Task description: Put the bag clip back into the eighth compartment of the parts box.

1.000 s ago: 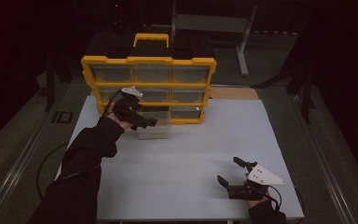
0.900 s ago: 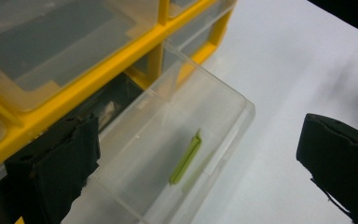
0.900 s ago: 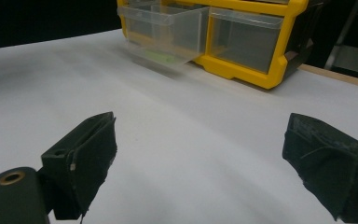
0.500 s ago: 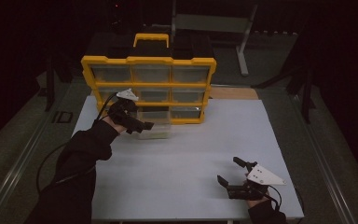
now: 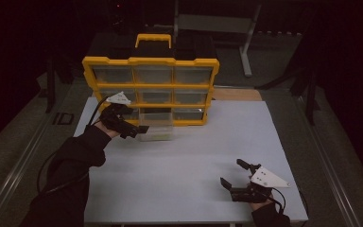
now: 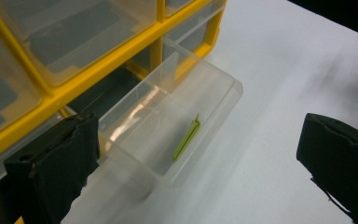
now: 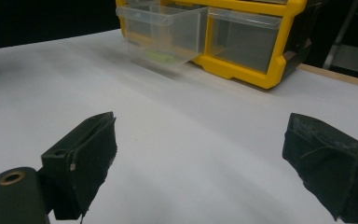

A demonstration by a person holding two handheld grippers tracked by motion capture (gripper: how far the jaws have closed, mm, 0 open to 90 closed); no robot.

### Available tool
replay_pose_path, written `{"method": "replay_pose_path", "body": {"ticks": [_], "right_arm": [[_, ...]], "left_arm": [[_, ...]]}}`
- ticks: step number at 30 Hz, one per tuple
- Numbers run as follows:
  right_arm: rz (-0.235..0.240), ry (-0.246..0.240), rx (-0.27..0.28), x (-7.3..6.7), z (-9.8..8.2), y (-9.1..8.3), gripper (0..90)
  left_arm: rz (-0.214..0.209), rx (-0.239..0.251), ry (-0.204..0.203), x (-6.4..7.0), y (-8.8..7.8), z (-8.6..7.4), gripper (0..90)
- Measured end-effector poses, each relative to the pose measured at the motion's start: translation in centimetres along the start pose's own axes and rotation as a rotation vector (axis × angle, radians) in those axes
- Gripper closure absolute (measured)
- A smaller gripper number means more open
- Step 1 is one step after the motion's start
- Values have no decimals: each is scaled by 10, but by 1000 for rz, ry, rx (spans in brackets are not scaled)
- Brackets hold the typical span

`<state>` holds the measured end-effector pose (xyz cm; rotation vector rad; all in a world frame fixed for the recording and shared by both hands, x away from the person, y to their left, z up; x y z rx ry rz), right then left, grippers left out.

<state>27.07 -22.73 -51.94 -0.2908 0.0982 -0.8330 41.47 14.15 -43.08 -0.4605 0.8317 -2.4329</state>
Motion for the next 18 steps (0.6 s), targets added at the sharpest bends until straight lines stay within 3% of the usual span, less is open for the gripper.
{"method": "replay_pose_path", "body": {"ticks": [14,18], "right_arm": [[0,-6,-7,-1,0,1,98],[0,-7,-8,-1,0,1,99]], "left_arm": [[-18,63,21,14,-23,-31,3],[-6,77,29,17,-26,-38,3]]}}
Point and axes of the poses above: each handheld gripper's, and its own axes: y roughly forward along the jaws, z roughly out of its top, x roughly to its right, the point moved 6 cm from there along y, roughly forward along the jaws, and after that the axes turned 3 degrees about -z, right-handed, at the moved point
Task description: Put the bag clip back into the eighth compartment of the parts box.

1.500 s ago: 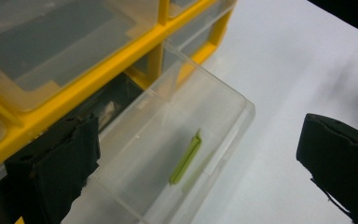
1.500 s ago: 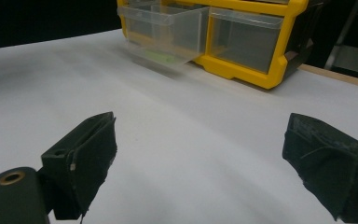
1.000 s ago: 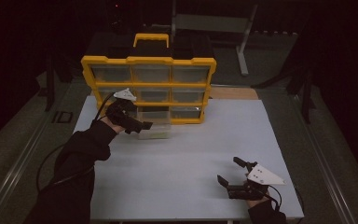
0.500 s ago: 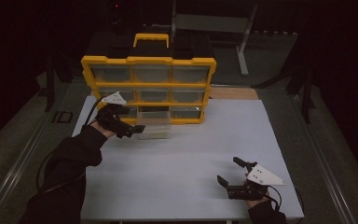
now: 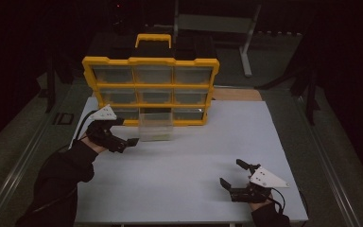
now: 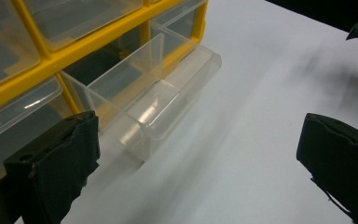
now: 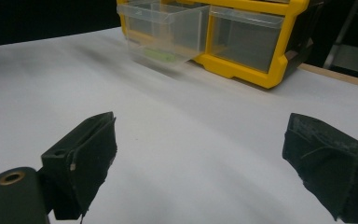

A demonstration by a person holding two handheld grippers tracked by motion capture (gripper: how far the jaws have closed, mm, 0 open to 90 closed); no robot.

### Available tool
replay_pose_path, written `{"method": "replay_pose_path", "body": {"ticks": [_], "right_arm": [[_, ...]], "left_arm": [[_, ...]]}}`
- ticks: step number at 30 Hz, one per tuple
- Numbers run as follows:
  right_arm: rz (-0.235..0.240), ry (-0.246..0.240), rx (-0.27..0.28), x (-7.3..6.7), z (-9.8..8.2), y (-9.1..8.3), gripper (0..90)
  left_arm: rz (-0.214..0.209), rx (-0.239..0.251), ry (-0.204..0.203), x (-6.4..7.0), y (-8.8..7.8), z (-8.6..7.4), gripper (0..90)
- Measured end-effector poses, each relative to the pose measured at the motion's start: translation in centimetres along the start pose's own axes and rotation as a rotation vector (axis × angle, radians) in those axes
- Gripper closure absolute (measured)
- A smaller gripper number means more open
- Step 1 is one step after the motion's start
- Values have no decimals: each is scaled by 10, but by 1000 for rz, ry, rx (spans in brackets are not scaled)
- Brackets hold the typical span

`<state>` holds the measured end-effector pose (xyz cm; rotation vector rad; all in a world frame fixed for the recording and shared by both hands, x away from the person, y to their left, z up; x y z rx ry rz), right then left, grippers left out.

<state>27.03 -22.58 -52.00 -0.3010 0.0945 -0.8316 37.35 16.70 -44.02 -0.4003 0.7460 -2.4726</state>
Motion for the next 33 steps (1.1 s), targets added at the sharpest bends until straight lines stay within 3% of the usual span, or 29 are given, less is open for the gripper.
{"method": "replay_pose_path", "body": {"ticks": [11,33], "right_arm": [[1,-2,-2,-1,0,0,98],[4,-2,-8,-1,-1,2,99]], "left_arm": [[0,40,0,10,-7,-26,3],[-65,64,-39,25,-14,-82,3]]}}
Point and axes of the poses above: each handheld gripper's, and its own axes: y roughly forward along the jaws, z roughly out of its top, x roughly to its right, the point moved 6 cm from there along y, roughly forward along the jaws, and after that the axes turned 3 degrees about -z, right-handed, at the moved point
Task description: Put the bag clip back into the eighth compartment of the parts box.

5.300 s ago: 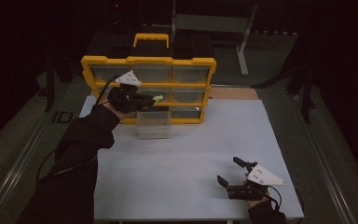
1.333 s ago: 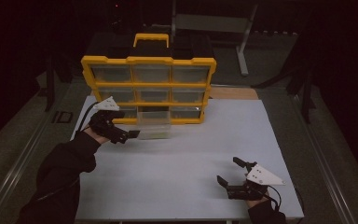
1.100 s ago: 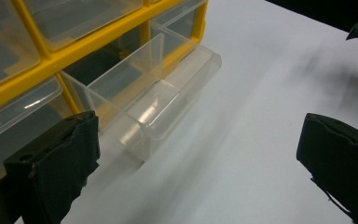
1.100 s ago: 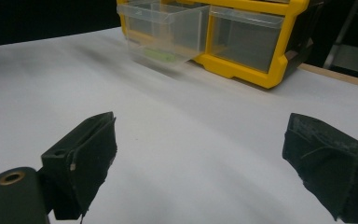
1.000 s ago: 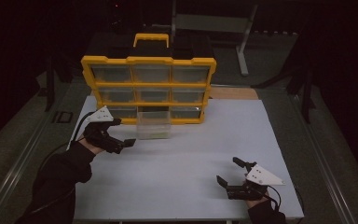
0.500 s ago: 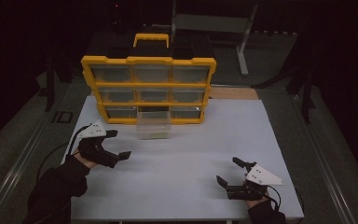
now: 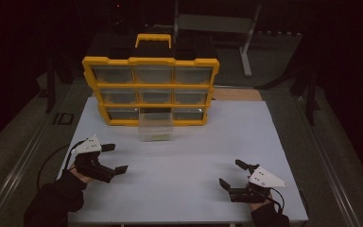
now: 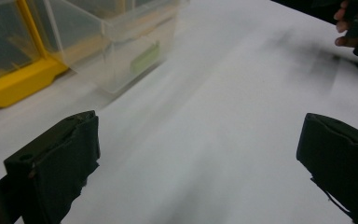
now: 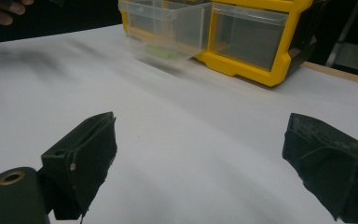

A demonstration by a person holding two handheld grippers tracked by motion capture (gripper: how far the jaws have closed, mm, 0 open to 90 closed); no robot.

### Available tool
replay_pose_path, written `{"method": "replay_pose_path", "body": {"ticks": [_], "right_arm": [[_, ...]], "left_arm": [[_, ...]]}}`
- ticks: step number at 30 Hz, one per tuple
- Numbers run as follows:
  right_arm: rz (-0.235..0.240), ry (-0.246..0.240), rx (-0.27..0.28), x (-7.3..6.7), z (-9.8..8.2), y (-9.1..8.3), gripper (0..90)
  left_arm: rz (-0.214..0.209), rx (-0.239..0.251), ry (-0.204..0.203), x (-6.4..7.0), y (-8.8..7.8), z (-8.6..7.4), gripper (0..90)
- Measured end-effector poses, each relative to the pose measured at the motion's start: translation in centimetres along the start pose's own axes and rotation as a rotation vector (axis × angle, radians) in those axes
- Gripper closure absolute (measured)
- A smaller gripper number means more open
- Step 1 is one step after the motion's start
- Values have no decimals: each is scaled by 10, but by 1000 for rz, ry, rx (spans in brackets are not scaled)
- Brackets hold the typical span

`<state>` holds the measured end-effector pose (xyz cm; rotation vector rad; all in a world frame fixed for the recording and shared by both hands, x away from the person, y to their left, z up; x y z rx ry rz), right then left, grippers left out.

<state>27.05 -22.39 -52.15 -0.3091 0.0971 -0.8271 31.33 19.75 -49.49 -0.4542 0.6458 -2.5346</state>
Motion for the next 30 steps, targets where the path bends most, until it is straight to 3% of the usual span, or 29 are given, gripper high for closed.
{"method": "replay_pose_path", "body": {"ticks": [14,30], "right_arm": [[1,-2,-5,0,-1,1,99],[0,-2,-6,1,-1,1,99]], "left_arm": [[-33,14,-15,10,-2,-28,3],[-54,42,-23,9,-6,-54,3]]}}
Point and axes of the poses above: each handheld gripper's, and its own axes: y roughly forward along the jaws, z roughly out of its top, x roughly to its right, the point moved 6 cm from there along y, roughly forward along the jaws, and after that the axes turned 3 degrees about -z, right-handed, at the moved point
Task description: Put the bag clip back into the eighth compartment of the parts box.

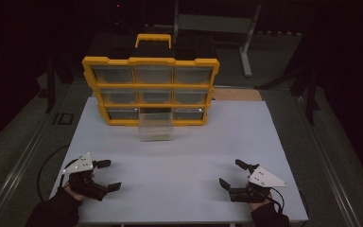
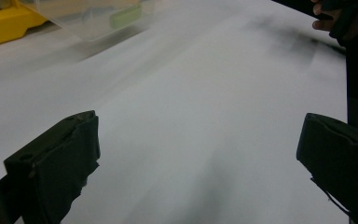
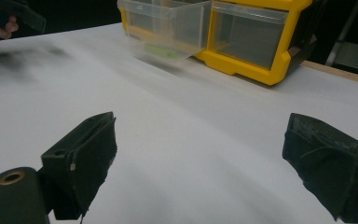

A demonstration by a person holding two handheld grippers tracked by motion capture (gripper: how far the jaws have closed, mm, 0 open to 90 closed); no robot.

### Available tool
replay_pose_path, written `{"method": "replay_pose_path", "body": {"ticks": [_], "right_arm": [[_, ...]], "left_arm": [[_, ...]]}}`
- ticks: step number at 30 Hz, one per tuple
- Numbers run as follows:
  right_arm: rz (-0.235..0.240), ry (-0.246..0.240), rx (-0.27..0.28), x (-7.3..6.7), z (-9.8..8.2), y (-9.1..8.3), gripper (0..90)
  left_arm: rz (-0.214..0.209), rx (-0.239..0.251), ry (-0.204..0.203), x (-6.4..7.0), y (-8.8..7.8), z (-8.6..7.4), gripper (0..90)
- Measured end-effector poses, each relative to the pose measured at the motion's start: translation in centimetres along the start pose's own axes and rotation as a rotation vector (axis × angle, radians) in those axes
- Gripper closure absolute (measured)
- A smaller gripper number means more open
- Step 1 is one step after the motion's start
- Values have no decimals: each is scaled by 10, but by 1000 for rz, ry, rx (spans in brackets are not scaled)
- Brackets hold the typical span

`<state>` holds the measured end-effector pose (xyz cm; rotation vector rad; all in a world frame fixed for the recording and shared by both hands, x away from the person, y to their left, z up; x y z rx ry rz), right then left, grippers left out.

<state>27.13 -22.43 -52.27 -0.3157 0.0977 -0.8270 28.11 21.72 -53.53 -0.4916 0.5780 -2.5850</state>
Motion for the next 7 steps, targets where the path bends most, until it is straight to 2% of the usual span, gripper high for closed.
{"method": "replay_pose_path", "body": {"ticks": [7], "right_arm": [[2,-3,-3,0,0,1,98]], "left_arm": [[-4,-11,3,1,3,-4,3]]}}
Point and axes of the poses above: each handheld gripper's, and its own axes: y roughly forward along the jaws, z roughly out of its top, x roughly to its right, the point moved 6 cm from there along y, roughly forward along the jaws, and after that the axes turned 3 degrees about -z, right-handed, at the moved point
